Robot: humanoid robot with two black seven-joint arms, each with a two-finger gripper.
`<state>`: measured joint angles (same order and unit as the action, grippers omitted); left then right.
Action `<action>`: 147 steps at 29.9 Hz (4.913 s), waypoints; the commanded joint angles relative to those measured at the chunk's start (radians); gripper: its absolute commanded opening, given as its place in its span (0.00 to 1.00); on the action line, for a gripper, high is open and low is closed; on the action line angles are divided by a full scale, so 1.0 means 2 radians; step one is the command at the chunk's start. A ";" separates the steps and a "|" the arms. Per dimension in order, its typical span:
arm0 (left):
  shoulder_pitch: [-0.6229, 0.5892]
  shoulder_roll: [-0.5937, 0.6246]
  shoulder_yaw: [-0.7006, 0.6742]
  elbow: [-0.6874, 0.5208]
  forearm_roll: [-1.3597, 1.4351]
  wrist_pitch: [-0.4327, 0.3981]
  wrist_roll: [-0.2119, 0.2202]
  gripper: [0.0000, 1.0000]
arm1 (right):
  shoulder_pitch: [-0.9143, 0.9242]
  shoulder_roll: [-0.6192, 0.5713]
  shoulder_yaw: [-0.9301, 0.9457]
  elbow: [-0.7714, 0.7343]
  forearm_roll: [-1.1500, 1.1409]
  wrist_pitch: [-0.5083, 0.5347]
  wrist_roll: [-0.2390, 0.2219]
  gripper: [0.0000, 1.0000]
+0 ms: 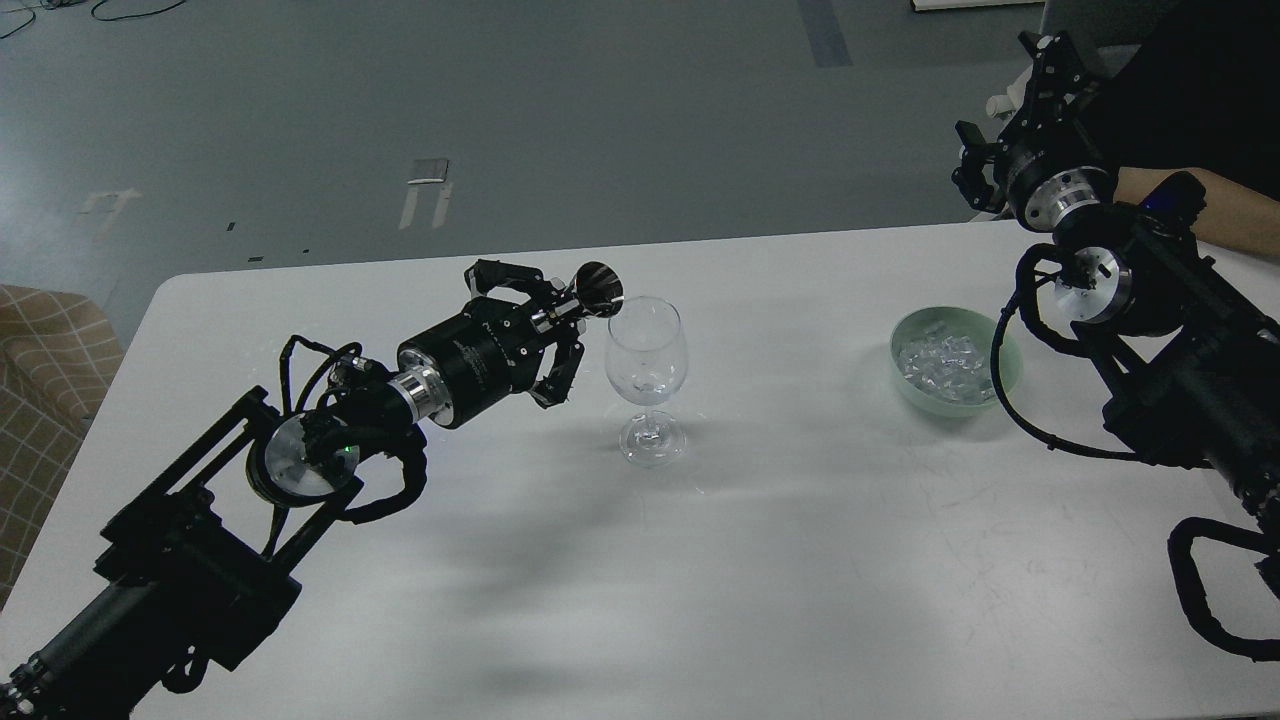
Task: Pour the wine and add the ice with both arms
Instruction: 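Tilt the jigger over the wine glass mouth with the left gripper, then raise and tip the jigger further to pour into the glass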
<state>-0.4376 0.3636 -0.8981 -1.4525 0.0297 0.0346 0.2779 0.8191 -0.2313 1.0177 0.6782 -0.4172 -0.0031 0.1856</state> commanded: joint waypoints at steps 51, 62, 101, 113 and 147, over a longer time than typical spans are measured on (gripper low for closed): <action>-0.045 0.022 0.026 0.011 0.045 0.003 0.020 0.09 | 0.000 0.001 0.001 0.005 0.000 -0.004 0.000 1.00; -0.049 0.029 0.026 0.007 0.046 0.003 0.024 0.09 | 0.000 0.001 0.001 0.005 0.001 -0.004 0.001 1.00; -0.080 0.036 0.029 -0.002 0.070 0.003 0.028 0.09 | 0.000 0.001 0.002 0.005 0.000 -0.005 0.001 1.00; -0.083 0.037 0.036 -0.006 0.099 0.003 0.028 0.09 | 0.001 0.001 0.002 0.005 0.000 -0.005 0.001 1.00; -0.096 0.042 0.052 -0.014 0.161 0.003 0.043 0.09 | 0.001 0.001 0.003 0.005 0.000 -0.007 0.001 1.00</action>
<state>-0.6304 0.4456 -0.7946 -1.4801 0.3331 0.0414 0.3630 0.8207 -0.2301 1.0218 0.6874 -0.4163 -0.0145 0.1870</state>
